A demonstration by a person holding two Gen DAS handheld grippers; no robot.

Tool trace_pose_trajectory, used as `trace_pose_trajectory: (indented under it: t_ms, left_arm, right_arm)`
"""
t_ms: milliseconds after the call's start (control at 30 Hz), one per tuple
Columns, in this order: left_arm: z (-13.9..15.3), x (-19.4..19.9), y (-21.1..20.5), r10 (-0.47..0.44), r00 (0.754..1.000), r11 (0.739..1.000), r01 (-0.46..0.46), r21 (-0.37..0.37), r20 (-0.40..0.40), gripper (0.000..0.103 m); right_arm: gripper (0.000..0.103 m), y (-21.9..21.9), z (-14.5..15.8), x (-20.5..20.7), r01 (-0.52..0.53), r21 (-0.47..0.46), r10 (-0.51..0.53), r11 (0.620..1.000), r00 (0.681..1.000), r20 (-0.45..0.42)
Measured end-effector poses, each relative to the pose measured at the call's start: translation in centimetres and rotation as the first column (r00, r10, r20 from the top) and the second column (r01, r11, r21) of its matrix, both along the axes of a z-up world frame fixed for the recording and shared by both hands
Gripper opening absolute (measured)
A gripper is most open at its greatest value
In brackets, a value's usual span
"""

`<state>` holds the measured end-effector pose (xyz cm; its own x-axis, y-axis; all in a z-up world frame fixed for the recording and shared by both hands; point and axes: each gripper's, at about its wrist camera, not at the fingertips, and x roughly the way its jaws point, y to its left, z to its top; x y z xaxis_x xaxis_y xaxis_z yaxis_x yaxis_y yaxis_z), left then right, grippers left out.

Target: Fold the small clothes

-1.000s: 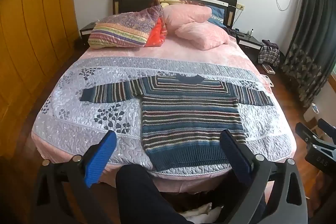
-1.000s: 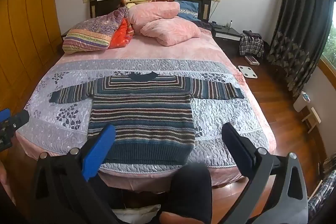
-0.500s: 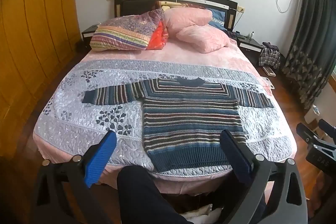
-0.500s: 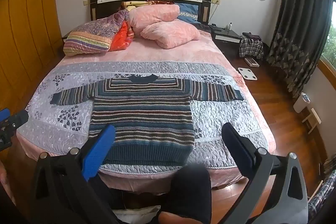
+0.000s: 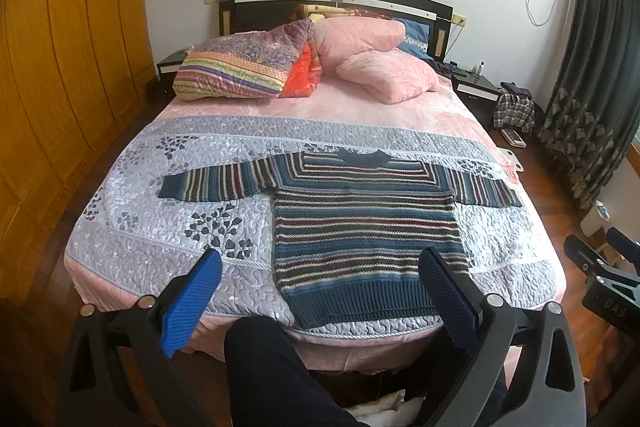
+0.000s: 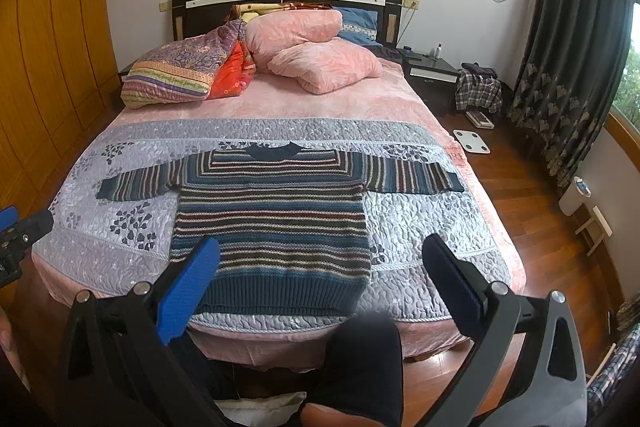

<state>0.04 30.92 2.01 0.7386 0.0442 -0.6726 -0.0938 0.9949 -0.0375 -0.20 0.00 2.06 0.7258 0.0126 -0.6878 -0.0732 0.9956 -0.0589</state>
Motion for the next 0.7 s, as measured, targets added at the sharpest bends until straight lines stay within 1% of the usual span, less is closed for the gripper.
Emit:
trace_pose_trajectory:
  t_ms: [567,633,700]
  left_arm:
    - [-0.05,-0.17,-0.14,0.0,1.0,1.0,0.0,0.003,0.005,0.099]
    - [0.79,-0.14,-0.01,0.003,1.0,1.0,-0.003,0.002,0.007,0.099]
    - [0.73,-0.14,-0.05,0.002,1.0,1.0,-0.002,0.002,0.007,0.099]
  right_arm:
    - [0.1,-0.04,0.49,-0.19,0.0,0.001,0.0,1.0,1.0,0.003]
    - [0.1,-0.16,0.59,-0.22,0.0,0.002,0.0,1.0,1.0,0.006]
    - [0.1,-0.26,0.8,-0.26,0.0,0.002,0.0,1.0,1.0,0.008]
